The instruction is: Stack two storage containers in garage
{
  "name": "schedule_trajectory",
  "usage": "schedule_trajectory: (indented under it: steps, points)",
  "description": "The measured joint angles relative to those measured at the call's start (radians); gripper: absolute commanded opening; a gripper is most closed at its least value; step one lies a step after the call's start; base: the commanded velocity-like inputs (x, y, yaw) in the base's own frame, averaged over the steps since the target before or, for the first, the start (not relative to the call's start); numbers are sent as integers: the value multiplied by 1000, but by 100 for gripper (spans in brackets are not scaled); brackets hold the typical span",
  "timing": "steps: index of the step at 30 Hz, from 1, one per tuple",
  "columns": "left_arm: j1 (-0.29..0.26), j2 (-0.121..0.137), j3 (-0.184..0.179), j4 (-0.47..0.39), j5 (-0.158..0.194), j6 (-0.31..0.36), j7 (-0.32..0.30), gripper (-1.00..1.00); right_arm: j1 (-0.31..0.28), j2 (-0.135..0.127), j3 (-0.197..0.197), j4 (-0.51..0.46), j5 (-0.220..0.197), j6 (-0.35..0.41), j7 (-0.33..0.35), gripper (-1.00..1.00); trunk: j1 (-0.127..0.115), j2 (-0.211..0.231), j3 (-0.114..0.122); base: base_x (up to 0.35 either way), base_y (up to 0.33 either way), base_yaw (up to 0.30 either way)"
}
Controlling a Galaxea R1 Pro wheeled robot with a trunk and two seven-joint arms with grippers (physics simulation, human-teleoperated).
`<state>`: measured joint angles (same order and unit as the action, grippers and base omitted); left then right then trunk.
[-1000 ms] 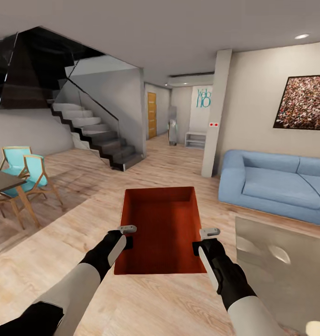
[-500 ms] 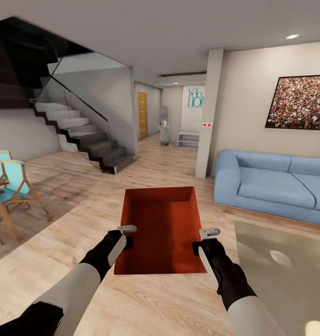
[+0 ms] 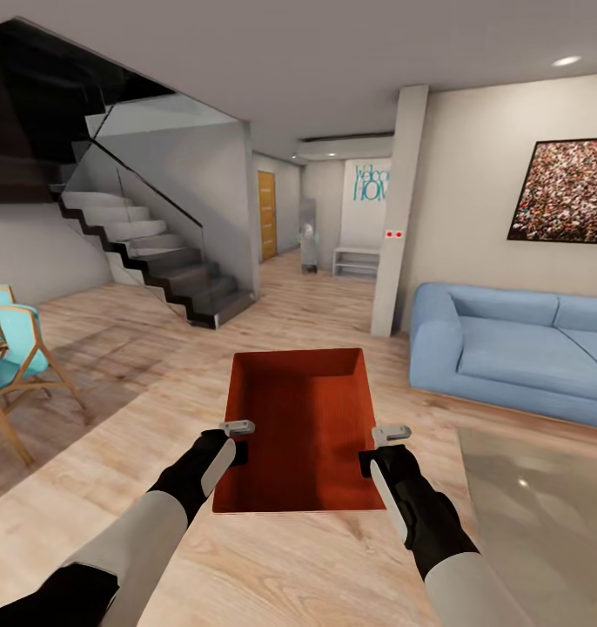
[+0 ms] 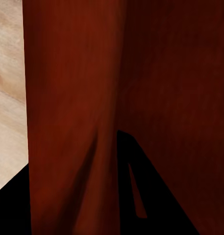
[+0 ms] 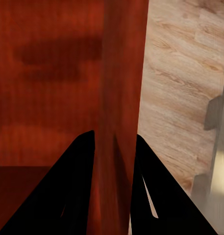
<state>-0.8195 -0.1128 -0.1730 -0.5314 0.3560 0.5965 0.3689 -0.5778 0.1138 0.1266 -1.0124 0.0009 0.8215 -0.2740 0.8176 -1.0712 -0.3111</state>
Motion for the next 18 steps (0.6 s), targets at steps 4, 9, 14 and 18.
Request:
schedule_trajectory:
  steps: [4,9,14,18]
  points:
    - [0,0,0,0,0,0,0,-100,0,0,0,0,0,0,0,-100,0,0,0,302,136,0]
    - [0,0,0,0,0,0,0,-100,0,0,0,0,0,0,0,-100,0,0,0,303,136,0]
    - [0,0,0,0,0,0,0,-100,0,0,0,0,0,0,0,-100,0,0,0,307,134,0]
    - [0,0,0,0,0,0,0,-100,0,0,0,0,0,0,0,-100,0,0,0,308,133,0]
